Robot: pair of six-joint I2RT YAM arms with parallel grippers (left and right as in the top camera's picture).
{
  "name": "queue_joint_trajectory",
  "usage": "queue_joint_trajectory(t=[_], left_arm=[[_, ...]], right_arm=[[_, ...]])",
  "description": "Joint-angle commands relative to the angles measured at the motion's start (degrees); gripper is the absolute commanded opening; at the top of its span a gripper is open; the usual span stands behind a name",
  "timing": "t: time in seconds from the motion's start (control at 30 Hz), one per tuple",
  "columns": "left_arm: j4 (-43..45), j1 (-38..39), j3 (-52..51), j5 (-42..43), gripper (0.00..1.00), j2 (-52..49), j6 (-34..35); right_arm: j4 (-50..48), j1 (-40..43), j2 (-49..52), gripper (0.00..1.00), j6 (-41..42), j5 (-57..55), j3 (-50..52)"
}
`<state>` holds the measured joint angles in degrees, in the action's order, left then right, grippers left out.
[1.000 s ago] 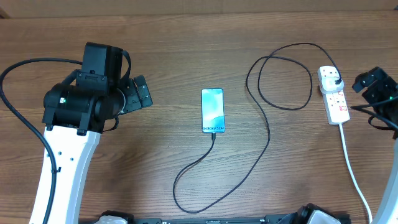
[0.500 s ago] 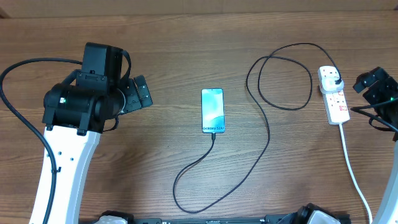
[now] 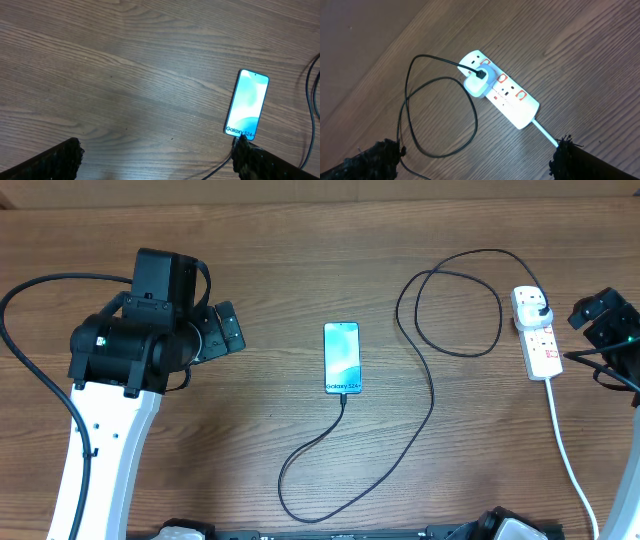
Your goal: Plug charger to phone and switch on socket
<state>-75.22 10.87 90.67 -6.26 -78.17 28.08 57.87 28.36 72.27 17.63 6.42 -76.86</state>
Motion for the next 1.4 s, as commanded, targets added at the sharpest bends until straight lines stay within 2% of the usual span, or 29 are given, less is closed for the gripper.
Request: queue_joint_trajectory(t=[0.0, 0.6, 0.9, 1.0, 1.2, 1.37], left_arm=[[0.1, 0.4, 0.0, -0.7, 1.0, -0.4, -1.1], [0.1, 0.4, -0.1, -0.9, 1.0, -0.4, -1.1], [1.0, 0.4, -2.2, -4.7, 1.0, 1.7, -1.5], [5.3, 0.4, -7.2, -5.7, 1.0, 5.3, -1.6], [21.1, 0.4, -25.8, -5.7, 1.0, 16.4, -4.5], [29.8, 0.4, -37.6, -5.7, 1.0, 24.1, -7.0]], right_arm=[[-0.3, -0.4, -0.1, 1.0, 0.2, -0.8, -0.1], [-0.3, -0.4, -0.1, 1.0, 0.2, -0.8, -0.1], [-0.3, -0.4, -0.1, 1.0, 0.2, -0.8, -0.1], [-0.3, -0.4, -0.1, 1.0, 0.2, -0.8, -0.1], [-0.3, -0.4, -0.1, 1.0, 0.2, -0.8, -0.1], [-0.3, -0.4, -0.1, 1.0, 0.2, -0.8, -0.1]])
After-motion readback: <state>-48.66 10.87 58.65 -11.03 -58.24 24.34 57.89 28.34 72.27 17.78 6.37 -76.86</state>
